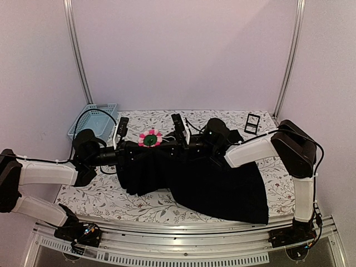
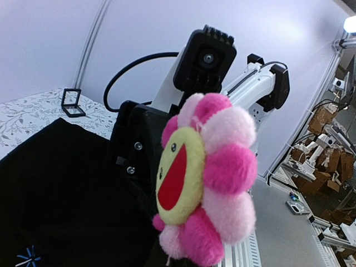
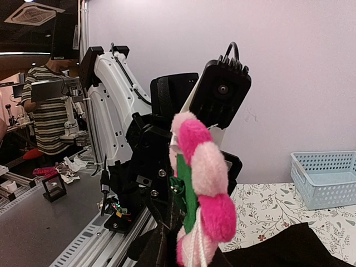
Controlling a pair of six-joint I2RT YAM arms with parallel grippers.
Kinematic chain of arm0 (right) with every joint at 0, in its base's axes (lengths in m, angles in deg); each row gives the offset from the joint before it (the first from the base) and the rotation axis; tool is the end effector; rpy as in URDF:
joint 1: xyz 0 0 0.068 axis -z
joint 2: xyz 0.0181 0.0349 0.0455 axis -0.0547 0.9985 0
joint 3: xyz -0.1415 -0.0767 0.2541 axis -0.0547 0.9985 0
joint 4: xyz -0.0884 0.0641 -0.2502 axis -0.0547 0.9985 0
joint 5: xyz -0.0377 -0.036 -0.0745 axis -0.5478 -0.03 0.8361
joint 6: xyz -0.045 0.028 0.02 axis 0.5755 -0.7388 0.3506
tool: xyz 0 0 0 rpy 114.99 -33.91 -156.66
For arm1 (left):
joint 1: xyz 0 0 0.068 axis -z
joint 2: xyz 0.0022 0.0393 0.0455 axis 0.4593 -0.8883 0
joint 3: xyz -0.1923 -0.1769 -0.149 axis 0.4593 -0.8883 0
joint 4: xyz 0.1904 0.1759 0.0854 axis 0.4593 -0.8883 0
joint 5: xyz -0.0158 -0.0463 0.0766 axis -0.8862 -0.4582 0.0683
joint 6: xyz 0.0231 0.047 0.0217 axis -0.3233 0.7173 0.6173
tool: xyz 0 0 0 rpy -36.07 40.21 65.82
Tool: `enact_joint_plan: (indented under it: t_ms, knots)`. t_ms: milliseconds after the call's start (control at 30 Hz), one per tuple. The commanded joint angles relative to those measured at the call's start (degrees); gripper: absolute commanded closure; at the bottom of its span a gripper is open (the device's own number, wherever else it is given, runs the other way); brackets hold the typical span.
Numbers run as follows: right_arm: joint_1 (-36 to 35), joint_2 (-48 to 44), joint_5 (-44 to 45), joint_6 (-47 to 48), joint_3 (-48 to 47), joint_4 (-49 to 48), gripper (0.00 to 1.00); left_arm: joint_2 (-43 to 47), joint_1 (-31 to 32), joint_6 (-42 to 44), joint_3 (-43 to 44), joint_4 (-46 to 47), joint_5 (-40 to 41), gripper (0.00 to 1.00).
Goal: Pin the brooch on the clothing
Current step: Pin the flattened clothing at the center of the board.
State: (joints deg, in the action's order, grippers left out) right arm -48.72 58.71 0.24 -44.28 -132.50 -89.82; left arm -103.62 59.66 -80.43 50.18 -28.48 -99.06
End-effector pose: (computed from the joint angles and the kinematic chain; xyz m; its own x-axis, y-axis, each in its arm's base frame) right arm 0.2685 0.3909 0.2475 -0.1192 0.1632 -0.9794 -0.9674 -0.2409 0.0776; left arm 0.1980 -0.1597 0.2509 -0.4418 -0.1251 -0.8883 0.8790 0.1373 -0.4566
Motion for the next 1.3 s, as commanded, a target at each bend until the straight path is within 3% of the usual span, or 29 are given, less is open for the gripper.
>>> enact_joint_plan:
  t_ms: [0,233,433,500,633,933,1133,1267]
  knots:
    - [-0.94,1.47,0.03,-1.11,-2.82,-3.08,0.84,-0.64,0.64,0.12,1.11,-1.02,-1.3,1.0]
    - [-1.32,1.35,0.51,-1.35,-2.58,-1.51,1.0,0.69,0.52,2.18,1.09,-3.4,0.02,1.0]
    - [-1.26,-0.11,1.7,-2.53,0.03,-1.16,1.0,1.68,-0.63,3.06,1.24,-5.57,-0.85,0.95]
    - [-1.3,-0.45,2.31,-2.65,0.41,-0.59,1.0,1.83,-0.96,3.39,1.35,-6.02,-1.37,0.83]
    - [-1.29,-1.15,3.18,-2.35,1.14,-0.14,1.0,2.29,-2.5,5.41,2.23,-10.31,-3.58,0.5]
    - [-1.09,-2.84,4.19,0.09,1.46,5.41,1.0,4.13,-10.28,19.08,7.77,-28.58,-10.27,0.19]
    - [-1.12,-3.14,7.33,-0.7,0.9,7.34,1.0,5.55,-8.61,20.62,8.77,-29.53,-9.13,0.2]
    - [-1.19,-3.16,8.73,-1.84,-0.03,9.45,1.0,8.2,-5.33,29.22,9.0,-36.84,-3.54,0.26]
